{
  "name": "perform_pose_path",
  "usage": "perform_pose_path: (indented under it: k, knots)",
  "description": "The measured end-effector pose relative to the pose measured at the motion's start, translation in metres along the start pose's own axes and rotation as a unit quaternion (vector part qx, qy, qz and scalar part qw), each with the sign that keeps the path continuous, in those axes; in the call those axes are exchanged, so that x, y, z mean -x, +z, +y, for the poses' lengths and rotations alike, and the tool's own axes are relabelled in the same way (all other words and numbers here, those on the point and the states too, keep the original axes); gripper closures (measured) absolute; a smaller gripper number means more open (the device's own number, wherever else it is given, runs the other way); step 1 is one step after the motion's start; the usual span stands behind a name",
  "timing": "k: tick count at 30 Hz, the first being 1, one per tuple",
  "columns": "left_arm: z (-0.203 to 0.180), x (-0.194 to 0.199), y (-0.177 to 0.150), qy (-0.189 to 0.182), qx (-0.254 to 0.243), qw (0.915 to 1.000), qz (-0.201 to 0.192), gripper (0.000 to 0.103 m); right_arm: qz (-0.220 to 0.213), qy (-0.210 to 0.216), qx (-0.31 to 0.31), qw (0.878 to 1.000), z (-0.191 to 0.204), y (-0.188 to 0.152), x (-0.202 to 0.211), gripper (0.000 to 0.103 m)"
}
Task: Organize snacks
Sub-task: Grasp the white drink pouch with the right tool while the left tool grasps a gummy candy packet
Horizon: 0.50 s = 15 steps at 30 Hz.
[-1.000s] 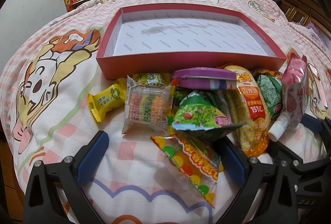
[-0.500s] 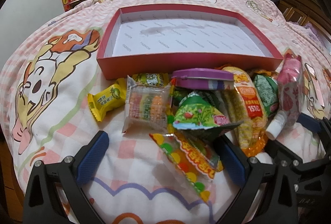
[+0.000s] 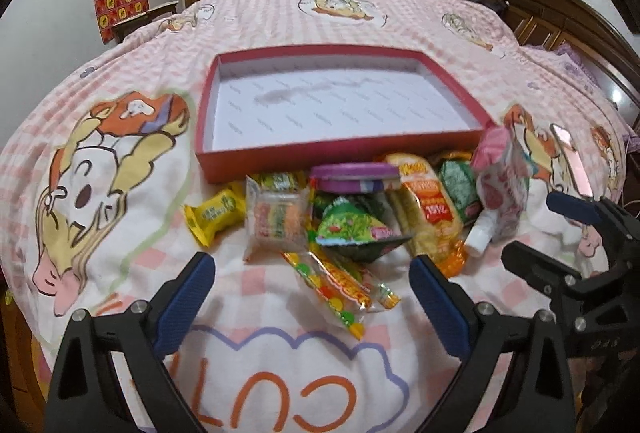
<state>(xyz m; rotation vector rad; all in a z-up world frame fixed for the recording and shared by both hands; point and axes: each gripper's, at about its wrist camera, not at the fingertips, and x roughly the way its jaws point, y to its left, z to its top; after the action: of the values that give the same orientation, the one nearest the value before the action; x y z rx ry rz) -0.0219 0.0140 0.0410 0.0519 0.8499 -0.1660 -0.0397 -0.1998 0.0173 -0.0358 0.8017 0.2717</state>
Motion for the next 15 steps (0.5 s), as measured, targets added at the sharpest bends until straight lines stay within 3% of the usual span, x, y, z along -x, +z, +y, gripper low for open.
perform_pose_path:
  k: [5,9,15]
  knots:
    - [0.012,0.002,0.005,0.004,0.017,0.9999,-0.001,0.003,-0.003,0.006,-0.006,1.0,-0.004,0.011,-0.001,0.0]
    - [0.021,-0.003,0.007,0.004,0.026,0.9996,0.006,0.011,-0.003,0.011,-0.011,1.0,-0.005,0.016,-0.007,0.0]
    - [0.026,0.0,-0.001,-0.039,0.043,0.9978,0.031,0.022,-0.007,0.012,-0.005,1.0,-0.003,0.02,-0.012,0.0]
